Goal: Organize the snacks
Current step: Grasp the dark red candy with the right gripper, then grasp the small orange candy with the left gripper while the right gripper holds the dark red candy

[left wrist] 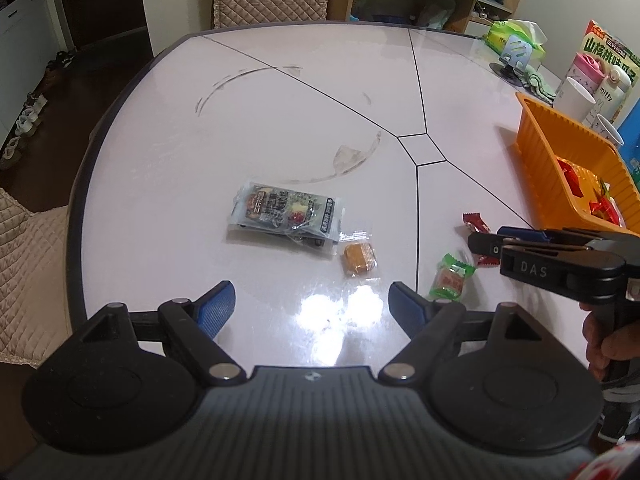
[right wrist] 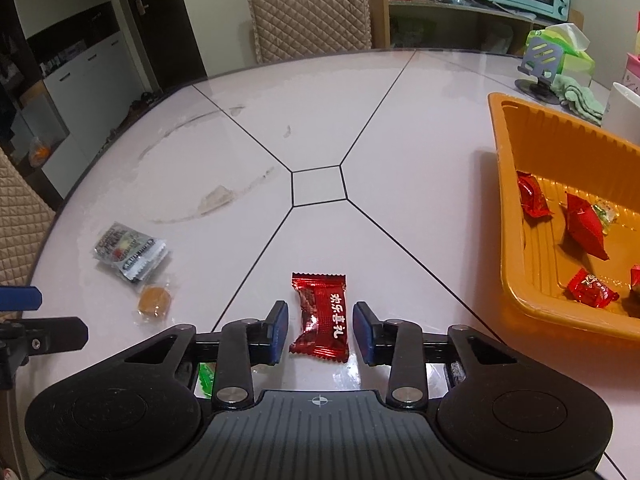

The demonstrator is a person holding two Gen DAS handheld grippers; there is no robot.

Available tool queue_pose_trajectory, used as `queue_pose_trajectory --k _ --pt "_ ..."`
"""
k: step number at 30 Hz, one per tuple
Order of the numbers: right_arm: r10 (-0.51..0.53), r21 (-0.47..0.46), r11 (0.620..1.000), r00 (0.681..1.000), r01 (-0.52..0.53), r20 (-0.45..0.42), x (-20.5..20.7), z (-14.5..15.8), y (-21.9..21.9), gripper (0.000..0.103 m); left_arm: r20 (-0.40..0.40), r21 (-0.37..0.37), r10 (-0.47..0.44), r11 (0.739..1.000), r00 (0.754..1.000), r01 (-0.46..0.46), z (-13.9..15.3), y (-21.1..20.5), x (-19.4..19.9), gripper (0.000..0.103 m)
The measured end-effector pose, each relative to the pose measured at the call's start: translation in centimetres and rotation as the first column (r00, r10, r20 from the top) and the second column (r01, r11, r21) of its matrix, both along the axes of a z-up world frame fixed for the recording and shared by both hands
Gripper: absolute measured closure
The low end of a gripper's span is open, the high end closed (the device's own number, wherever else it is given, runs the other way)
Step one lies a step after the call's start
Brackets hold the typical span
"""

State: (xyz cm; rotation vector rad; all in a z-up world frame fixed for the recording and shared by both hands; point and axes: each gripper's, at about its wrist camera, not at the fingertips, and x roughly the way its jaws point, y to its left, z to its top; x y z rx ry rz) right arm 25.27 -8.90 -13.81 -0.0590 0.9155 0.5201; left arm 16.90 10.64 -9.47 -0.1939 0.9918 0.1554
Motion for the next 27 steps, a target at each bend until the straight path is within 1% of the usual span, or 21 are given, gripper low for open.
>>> queue_pose_trajectory --k 8,11,12,15,21,23,25,27 --pt "0.002 -0.017 1.0 1.0 -0.002 -0.005 0.4 -0.3 0.2 0.069 -0.004 -0.003 -0.013 1.0 1.0 0.013 -0.5 -0.2 0.9 0.021" --pt "0.01 -0.028 1.0 1.0 -0.01 0.004 0.4 -0.4 0.3 0.074 -0.003 -0.001 -0.017 1.0 1.0 0.017 -0.5 -0.4 1.0 0.021" --pt "0.013 -0.034 0.999 1.0 -0.013 0.009 0.3 -0.4 0.4 0.077 -0.002 -0.001 -0.019 1.0 1.0 0.019 -0.6 -0.4 1.0 0.021" --pt "0.019 -0.033 0.999 1.0 -0.018 0.014 0.3 -0.5 0.2 0.077 -0.001 -0.004 -0.019 1.0 1.0 0.019 -0.6 -0.5 1.0 0.022" --pt "0.009 -0.034 0.999 1.0 -0.009 0.012 0.0 -0.3 -0.3 0.078 0.013 -0.001 -0.048 0.999 0.999 0.048 -0.9 -1.4 1.3 0.03" --pt "0.002 -0.029 1.0 1.0 -0.002 0.011 0.0 -0.1 -0.7 0.078 0.016 0.002 -0.064 0.998 0.998 0.063 -1.2 -1.8 1.5 0.034" --pt "-0.003 -0.026 1.0 1.0 0.003 0.014 -0.2 0.2 -1.1 0.078 0.016 0.001 -0.074 0.997 0.997 0.074 -1.5 -2.1 1.9 0.041" --pt "-0.012 -0.023 1.0 1.0 0.012 0.014 -0.3 0.4 -1.5 0.078 0.023 -0.001 -0.076 0.997 0.997 0.076 -1.8 -2.2 2.3 0.042"
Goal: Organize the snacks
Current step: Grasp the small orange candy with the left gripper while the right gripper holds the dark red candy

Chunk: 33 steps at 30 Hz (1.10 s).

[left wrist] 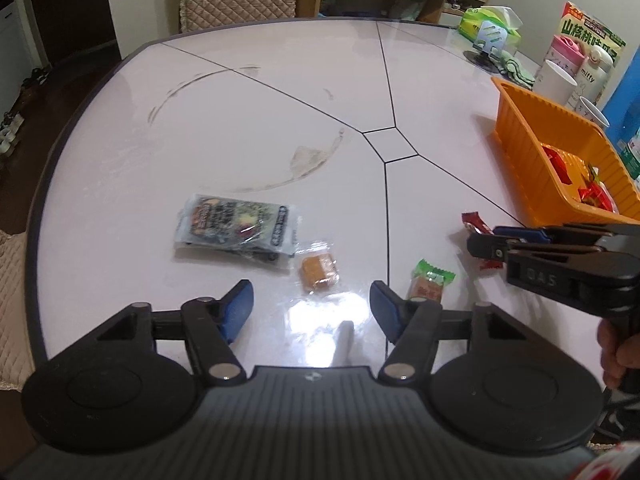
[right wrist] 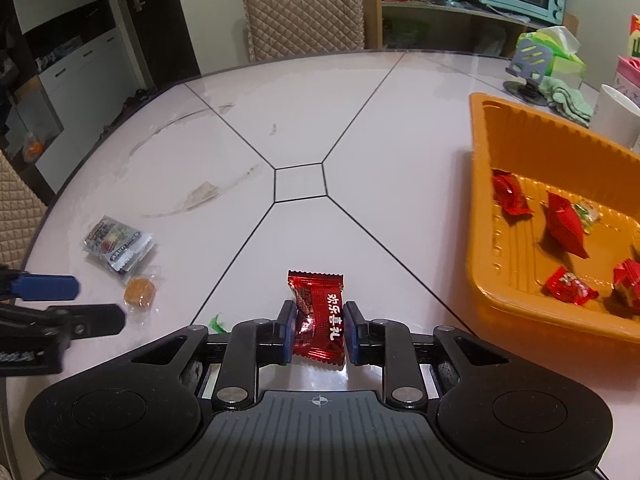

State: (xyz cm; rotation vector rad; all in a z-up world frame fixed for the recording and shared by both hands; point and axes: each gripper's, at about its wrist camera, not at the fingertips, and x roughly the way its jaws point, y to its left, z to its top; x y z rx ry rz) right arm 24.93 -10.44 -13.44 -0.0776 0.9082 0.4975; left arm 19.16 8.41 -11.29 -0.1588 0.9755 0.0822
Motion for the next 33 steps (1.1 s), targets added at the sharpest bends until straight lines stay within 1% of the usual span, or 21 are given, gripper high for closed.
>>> queue_pose_trajectory --k 5,7,11,12,13,15,18,26,33 --pt "-0.027 0.014 1.0 1.0 0.027 -0.005 -0.5 0.5 -1.3 0.078 -0.006 -0.01 0.02 1.0 1.0 -0.02 -1.1 0.0 1.0 0.057" --pt "-0.036 0.016 0.999 0.999 0.036 -0.008 -0.7 0.6 -1.8 0.078 -0.008 -0.016 0.033 0.999 0.999 -0.033 -1.4 0.1 1.3 0.064" --pt "-0.057 0.017 0.998 0.998 0.058 -0.013 -1.1 0.7 -2.8 0.078 -0.011 -0.014 0.037 0.999 0.999 -0.037 -1.8 0.0 1.8 0.072" --pt "-0.062 0.017 0.998 0.998 0.063 -0.015 -1.2 0.7 -3.1 0.078 -0.01 -0.015 0.035 0.999 0.999 -0.035 -1.8 -0.1 1.8 0.075" --pt "-0.067 0.018 0.998 0.998 0.067 -0.016 -1.3 0.8 -3.3 0.078 -0.009 -0.012 0.031 0.999 0.999 -0.031 -1.9 -0.2 2.0 0.079" --pt "-0.075 0.02 0.997 0.997 0.075 -0.018 -1.5 0.9 -3.8 0.078 -0.009 0.003 0.027 1.0 1.0 -0.027 -2.0 -0.6 2.1 0.082" --pt "-0.083 0.021 0.996 0.996 0.083 -0.017 -1.8 1.0 -4.3 0.078 -0.002 0.026 0.008 1.0 1.0 -0.008 -2.1 -1.1 1.9 0.083" --pt "-0.092 0.035 0.995 0.996 0.092 -0.017 -2.9 1.6 -5.7 0.078 -0.008 0.027 -0.006 1.0 1.0 0.006 -1.8 -1.5 0.6 0.083" --pt "-0.093 0.056 0.994 0.996 0.093 -0.016 -4.0 2.1 -7.2 0.078 -0.001 0.023 -0.007 1.0 1.0 0.007 -0.4 -2.2 -1.4 0.084"
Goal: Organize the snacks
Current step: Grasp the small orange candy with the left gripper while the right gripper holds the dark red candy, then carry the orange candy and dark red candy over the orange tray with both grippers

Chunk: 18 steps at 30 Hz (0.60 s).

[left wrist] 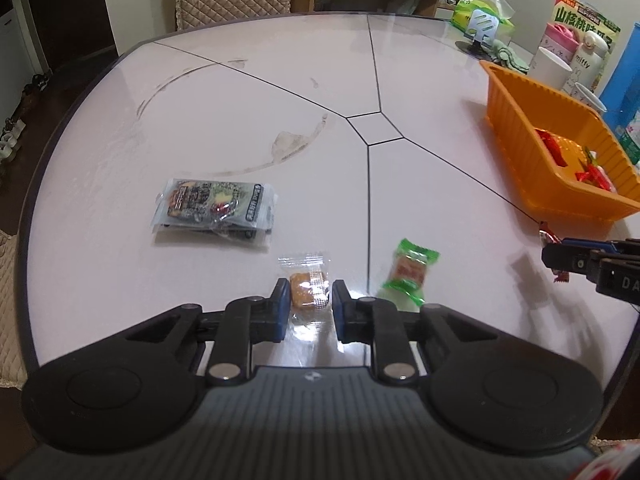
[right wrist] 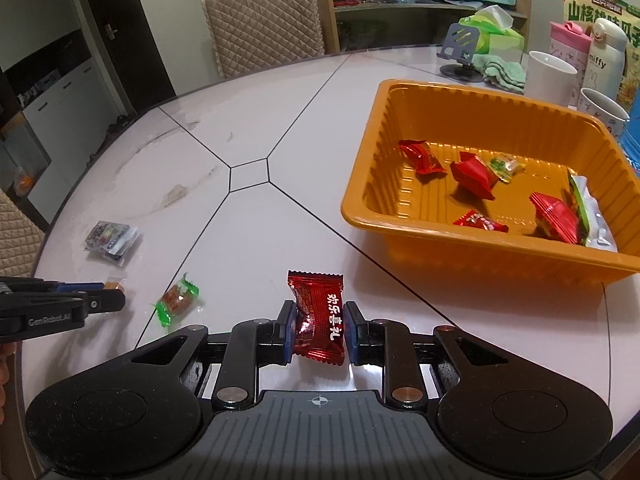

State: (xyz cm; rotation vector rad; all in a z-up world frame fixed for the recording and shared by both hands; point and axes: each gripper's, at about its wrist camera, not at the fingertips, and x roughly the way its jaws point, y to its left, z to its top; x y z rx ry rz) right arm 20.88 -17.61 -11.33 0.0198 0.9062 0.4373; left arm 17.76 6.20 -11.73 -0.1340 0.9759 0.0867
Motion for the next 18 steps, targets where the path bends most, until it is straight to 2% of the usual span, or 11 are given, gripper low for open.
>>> queue_pose_trajectory --k 9,18 --pt "-0.004 0.032 0.999 1.0 0.004 0.002 -1.9 1.1 -2.6 0.078 0.024 -0.039 -0.049 0.998 0.998 0.05 2.6 -3.0 -2.1 0.083" --pt "-0.066 0.061 0.996 0.998 0.064 0.022 -3.6 2.6 -6.9 0.078 0.086 -0.062 -0.16 0.984 0.983 0.166 5.0 -8.0 -1.8 0.083"
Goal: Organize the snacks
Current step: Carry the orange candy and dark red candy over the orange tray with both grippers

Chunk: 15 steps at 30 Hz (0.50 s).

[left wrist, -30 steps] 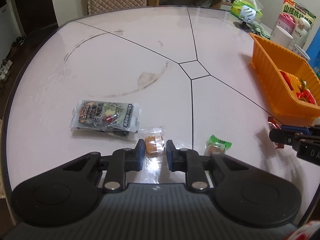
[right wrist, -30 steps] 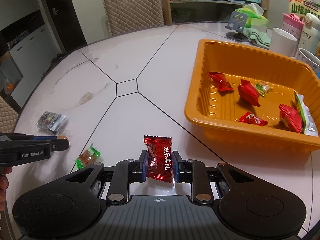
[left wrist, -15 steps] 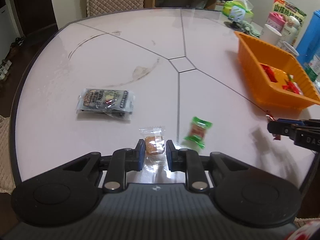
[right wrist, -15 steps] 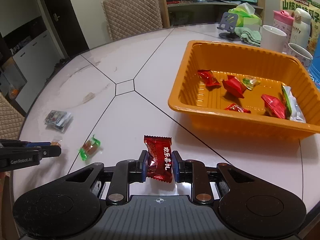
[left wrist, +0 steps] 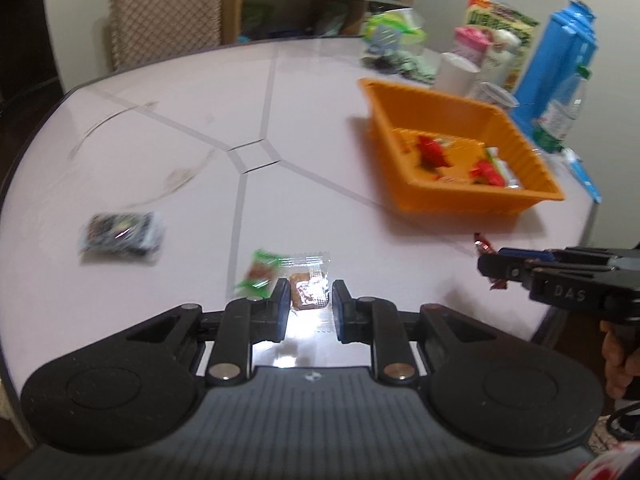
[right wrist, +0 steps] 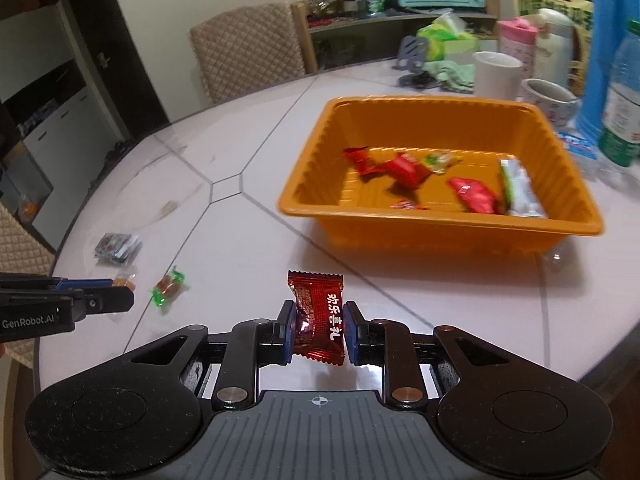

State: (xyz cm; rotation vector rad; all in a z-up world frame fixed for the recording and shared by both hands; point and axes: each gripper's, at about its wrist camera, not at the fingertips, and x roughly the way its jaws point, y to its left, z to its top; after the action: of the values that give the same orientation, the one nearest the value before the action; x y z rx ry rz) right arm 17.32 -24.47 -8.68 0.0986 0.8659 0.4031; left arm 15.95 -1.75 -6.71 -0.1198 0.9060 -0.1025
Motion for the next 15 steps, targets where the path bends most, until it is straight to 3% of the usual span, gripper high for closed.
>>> queue_pose_trajectory --k 15 --pt "-0.152 0.032 0.988 0.987 0.15 0.061 2.0 3.3 -7.6 0.078 0.102 0.008 -0.152 0.988 0.983 0.152 2.8 -8.3 7.1 0.083"
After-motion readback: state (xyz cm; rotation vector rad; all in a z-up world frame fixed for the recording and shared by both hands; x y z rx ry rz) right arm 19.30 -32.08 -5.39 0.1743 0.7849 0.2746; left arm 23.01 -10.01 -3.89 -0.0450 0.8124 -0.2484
